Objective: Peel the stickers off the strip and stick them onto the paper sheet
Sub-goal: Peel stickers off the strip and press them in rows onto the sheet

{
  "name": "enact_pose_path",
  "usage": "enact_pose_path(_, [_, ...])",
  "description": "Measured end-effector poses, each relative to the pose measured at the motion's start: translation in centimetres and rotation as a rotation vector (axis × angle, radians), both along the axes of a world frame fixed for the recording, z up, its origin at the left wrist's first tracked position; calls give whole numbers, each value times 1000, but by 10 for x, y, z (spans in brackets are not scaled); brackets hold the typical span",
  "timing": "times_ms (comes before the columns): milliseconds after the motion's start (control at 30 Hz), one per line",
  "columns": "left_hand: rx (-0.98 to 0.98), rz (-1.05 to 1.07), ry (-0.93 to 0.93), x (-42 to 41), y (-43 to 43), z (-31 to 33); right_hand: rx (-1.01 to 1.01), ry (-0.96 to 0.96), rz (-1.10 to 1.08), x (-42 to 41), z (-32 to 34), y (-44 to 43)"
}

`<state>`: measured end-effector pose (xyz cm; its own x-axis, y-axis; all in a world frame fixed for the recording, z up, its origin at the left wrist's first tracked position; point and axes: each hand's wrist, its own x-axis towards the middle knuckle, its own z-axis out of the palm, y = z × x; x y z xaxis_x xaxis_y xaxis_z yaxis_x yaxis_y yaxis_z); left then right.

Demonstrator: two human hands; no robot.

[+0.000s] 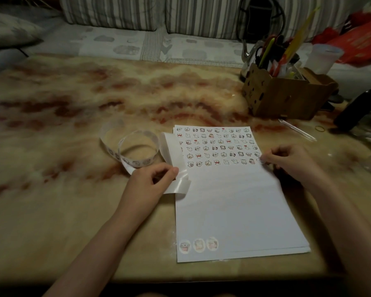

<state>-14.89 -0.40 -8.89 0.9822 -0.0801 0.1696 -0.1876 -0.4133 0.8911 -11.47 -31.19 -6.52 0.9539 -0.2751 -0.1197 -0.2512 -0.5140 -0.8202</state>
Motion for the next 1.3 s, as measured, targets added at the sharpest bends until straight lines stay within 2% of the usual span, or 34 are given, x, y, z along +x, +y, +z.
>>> enact_pose_path(867, [8,-4,3,1,1,-3,-129,-169,-45,2,-22,-5])
enact_pose_path(1000, [15,-1,0,0,1,-2,-201,-154,-58,4,-24,-6])
enact_pose_path(1133, [11,2,7,0,0,-1,-97,-157,-65,5,-23,-3])
enact_pose_path(1300, [5,0,0,0,1,-2,-184,-145,-77,7,-26,-3])
